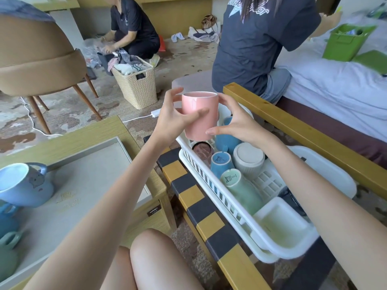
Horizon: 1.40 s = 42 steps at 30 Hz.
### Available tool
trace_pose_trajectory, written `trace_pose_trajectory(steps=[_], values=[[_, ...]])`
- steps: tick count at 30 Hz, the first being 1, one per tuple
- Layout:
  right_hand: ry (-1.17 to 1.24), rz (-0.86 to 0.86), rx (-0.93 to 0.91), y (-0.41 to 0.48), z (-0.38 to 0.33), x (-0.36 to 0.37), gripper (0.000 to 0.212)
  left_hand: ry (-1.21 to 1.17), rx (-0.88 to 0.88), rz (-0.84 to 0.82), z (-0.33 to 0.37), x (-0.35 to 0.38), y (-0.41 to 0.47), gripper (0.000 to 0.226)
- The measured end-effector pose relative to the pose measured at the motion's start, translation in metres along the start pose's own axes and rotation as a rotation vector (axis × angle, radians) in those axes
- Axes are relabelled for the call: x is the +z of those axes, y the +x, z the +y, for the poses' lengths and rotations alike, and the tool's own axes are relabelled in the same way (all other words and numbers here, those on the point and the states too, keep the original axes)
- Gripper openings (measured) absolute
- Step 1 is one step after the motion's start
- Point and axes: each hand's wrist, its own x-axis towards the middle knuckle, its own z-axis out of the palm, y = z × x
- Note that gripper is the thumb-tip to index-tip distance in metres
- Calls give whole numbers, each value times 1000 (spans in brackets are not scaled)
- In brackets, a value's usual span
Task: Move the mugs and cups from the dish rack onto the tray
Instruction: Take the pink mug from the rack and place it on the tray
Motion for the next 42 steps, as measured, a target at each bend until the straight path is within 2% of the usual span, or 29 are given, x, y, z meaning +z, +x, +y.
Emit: trace_pose_trajectory(steps=[6,12,14,16,19,23,27,31,34,42], values=[[133,-141,24,3,-1,3,92,-104,-2,-90,7,-10,-12,80],[90,-61,22,1,0,18,90,-140,-72,-237,12,-23,-18,77],[-15,-5,-17,-2,-5,24,92,-123,-85,-286,14,-26,-18,80],[-232,73,-98,-5,-11,29,94,-28,-68,-304,17,-30,-19,87],[-459,137,-213,-11,-24,37,98,68,-46,-280,19,-36,-21,93],[-545,205,-305,-16,-43,59,103,129,3,-190,19,-58,-30,91],[-537,204,-396,-11,-60,91,108,163,50,-63,14,-93,-47,84],[-428,146,-412,-7,-67,140,111,242,28,5,-3,-132,-68,87],[-347,96,-390,-9,-64,184,111,296,-29,31,-21,-158,-87,86],[-303,-80,-308,-20,-44,283,112,392,-263,131,-83,-203,-137,101]])
